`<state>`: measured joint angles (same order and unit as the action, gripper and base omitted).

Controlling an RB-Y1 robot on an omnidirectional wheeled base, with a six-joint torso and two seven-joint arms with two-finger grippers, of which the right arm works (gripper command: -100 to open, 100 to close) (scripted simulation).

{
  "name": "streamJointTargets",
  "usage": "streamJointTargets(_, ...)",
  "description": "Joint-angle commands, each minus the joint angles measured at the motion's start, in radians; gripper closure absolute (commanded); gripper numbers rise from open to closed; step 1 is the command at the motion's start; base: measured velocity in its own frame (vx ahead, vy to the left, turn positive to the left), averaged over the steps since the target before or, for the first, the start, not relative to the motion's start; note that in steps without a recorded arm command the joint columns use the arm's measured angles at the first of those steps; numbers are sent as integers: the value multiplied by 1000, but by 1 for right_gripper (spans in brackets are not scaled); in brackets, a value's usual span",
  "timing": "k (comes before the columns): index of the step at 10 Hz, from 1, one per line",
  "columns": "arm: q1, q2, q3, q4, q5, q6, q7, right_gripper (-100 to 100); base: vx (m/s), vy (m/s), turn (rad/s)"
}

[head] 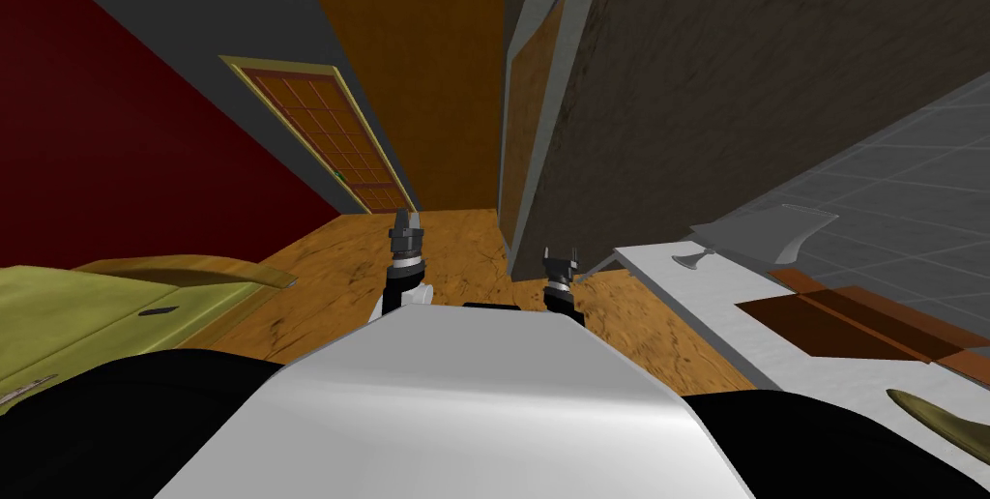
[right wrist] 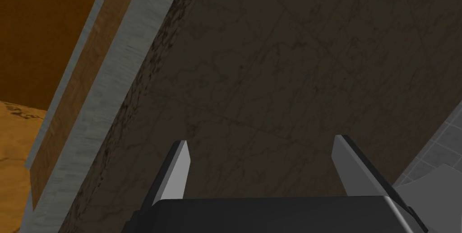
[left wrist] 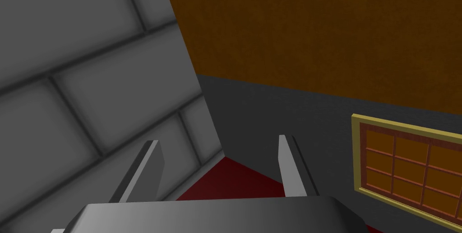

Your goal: Push the door open

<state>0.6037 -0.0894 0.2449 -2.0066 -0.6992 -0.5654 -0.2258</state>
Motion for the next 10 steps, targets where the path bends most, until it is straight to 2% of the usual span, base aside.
streamJointTargets(1,1,1,7,11,-31,-5,-8,-100,59,93,-49)
streamJointTargets(10,11,-8,51,78,-212,-50,-65,-100,63,87,-48)
